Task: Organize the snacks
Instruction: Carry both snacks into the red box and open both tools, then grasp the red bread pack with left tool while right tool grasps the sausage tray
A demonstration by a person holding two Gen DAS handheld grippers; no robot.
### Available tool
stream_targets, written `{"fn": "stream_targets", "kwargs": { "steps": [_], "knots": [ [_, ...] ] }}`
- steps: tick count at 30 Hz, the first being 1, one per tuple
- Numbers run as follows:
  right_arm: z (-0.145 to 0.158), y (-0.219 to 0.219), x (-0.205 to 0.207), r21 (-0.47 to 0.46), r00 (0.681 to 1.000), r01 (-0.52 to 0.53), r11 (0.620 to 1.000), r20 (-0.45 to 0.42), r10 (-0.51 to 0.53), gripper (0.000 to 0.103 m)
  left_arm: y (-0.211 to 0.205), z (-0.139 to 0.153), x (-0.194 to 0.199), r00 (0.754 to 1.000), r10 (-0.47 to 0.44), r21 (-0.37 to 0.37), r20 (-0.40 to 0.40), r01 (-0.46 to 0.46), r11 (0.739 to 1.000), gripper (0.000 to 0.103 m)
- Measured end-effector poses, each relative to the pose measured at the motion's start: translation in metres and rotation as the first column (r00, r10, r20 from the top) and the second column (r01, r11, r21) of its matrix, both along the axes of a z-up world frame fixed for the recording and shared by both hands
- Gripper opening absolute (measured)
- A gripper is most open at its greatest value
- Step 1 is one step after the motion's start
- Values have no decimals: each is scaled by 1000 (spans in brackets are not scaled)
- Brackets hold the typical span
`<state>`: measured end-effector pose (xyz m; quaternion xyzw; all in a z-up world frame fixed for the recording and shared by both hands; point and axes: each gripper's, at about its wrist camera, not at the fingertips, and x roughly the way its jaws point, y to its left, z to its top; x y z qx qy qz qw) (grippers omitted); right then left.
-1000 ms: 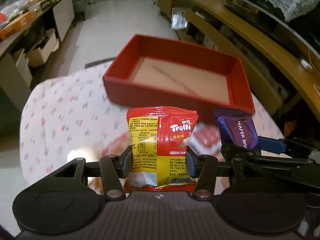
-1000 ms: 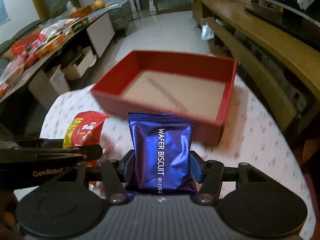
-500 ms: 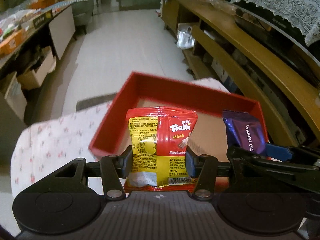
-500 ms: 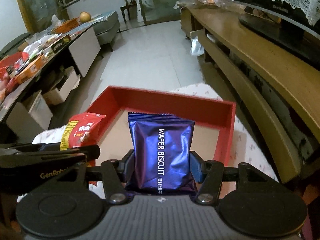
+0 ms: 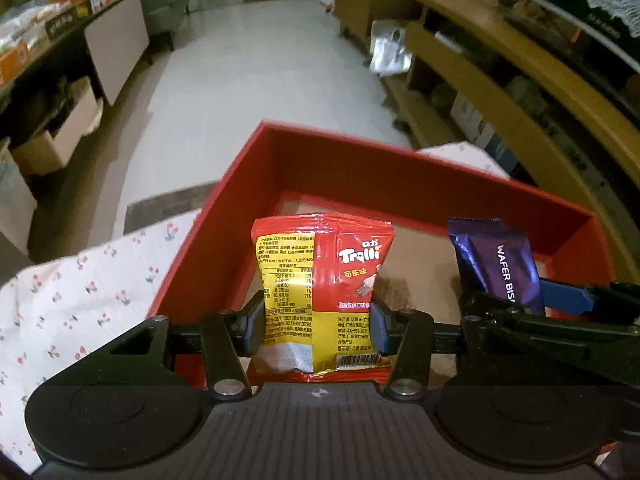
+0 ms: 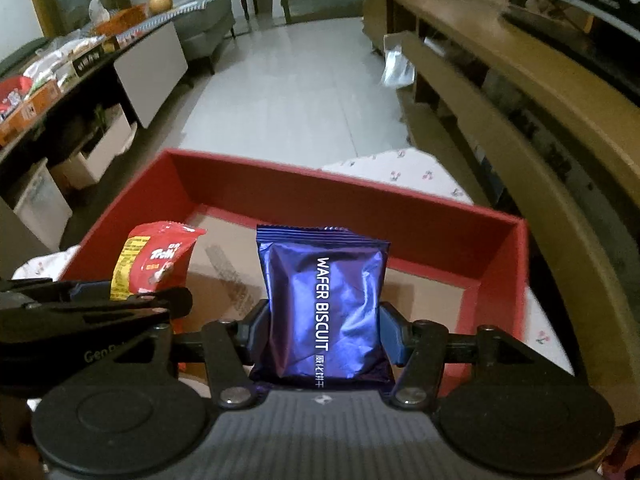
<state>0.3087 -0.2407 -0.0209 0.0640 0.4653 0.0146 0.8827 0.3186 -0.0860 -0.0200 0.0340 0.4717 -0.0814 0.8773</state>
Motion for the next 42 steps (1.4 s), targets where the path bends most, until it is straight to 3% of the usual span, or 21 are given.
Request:
{"fn": "stream_targets", "kwargs": {
  "steps": [13, 24, 35, 42],
  "knots": [
    [-10, 5, 5, -30, 999, -9, 1000, -36, 8, 72, 5, -10, 2, 999, 18, 12, -27, -17, 1000, 61],
    [20, 3, -8, -37, 999, 9, 999, 37, -8, 76, 12, 23, -11, 999, 30, -23, 18, -29, 999, 75],
    [54, 7, -61, -15, 997, 12, 1000, 74, -11, 78, 30, 48, -61, 999, 25, -15, 35, -25, 1000, 78],
    [62, 18, -107, 33, 998, -22, 999, 58, 20, 82, 57, 38, -95, 1000, 0, -4, -14, 0, 1000, 84]
  ]
}}
